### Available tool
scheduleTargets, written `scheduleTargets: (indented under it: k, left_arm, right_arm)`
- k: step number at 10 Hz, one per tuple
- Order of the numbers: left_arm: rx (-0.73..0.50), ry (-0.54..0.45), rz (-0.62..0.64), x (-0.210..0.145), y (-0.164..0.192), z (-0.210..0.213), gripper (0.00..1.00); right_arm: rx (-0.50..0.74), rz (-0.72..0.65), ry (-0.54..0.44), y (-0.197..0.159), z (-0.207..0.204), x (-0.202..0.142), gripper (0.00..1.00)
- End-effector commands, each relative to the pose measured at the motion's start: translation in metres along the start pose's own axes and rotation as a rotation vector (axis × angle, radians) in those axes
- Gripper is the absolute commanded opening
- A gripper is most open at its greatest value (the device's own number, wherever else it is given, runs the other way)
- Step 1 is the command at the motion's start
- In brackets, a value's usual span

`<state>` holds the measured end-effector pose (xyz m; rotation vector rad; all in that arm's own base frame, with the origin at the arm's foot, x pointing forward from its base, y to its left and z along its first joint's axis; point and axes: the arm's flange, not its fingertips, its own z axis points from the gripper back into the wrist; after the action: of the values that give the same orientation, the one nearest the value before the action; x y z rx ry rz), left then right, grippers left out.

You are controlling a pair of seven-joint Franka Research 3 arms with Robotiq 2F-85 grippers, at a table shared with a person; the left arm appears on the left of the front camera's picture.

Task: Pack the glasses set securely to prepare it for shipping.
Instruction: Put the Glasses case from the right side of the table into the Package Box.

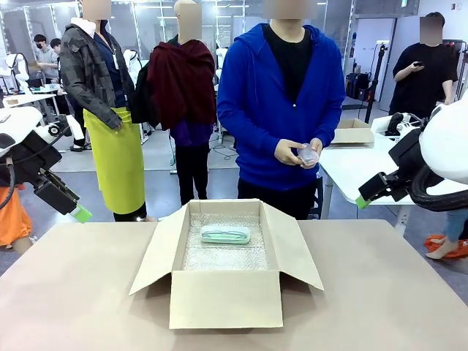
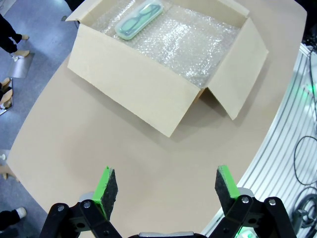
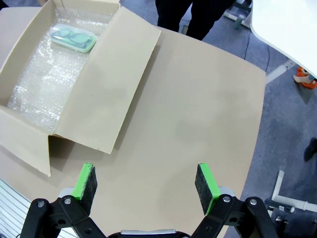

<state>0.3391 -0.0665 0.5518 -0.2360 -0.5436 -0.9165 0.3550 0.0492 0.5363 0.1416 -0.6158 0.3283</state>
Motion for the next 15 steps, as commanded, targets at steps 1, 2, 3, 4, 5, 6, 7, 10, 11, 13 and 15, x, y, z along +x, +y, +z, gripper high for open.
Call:
scheduleTargets:
  k: [1, 2, 3, 4, 5, 6, 7, 10, 11, 13, 15]
  left_arm:
    - [-0.009, -0.018, 0.004, 0.0007, 0.0, 0.0022, 1.0]
    - [-0.009, -0.018, 0.004, 0.0007, 0.0, 0.0022, 1.0]
    - [-0.009, -0.018, 0.004, 0.0007, 0.0, 0.0022, 1.0]
    - [-0.009, -0.018, 0.004, 0.0007, 0.0, 0.0022, 1.0]
    - [-0.009, -0.018, 0.004, 0.0007, 0.0, 0.0022, 1.0]
    - [-0.009, -0.018, 0.004, 0.0007, 0.0, 0.0022, 1.0]
    - [-0.009, -0.018, 0.004, 0.0007, 0.0, 0.0022, 1.0]
    - [-0.009, -0.018, 0.004, 0.0007, 0.0, 0.0022, 1.0]
    - [-0.009, -0.018, 0.004, 0.0007, 0.0, 0.0022, 1.0]
    - [-0.009, -0.018, 0.004, 0.0007, 0.0, 0.0022, 1.0]
    - [-0.009, -0.018, 0.004, 0.0007, 0.0, 0.0022, 1.0]
  right_arm:
    - [-0.01, -0.016, -0.001, 0.0021, -0.0012, 0.0003, 1.0]
    - [-0.01, -0.016, -0.001, 0.0021, -0.0012, 0.0003, 1.0]
    - [-0.01, -0.016, -0.001, 0.0021, -0.0012, 0.0003, 1.0]
    - [-0.01, -0.016, -0.001, 0.0021, -0.0012, 0.0003, 1.0]
    - [-0.01, -0.016, -0.001, 0.0021, -0.0012, 0.0003, 1.0]
    - [-0.01, -0.016, -0.001, 0.0021, -0.0012, 0.0003, 1.0]
    - [-0.01, -0.016, -0.001, 0.0021, -0.0012, 0.0003, 1.0]
    - [-0.01, -0.016, -0.001, 0.0021, -0.0012, 0.0003, 1.0]
    - [-0.01, -0.016, -0.001, 0.0021, -0.0012, 0.0003, 1.0]
    - [-0.01, -0.016, -0.001, 0.0021, -0.0012, 0.0003, 1.0]
    - [-0.01, -0.016, -0.001, 0.0021, -0.0012, 0.0003, 1.0]
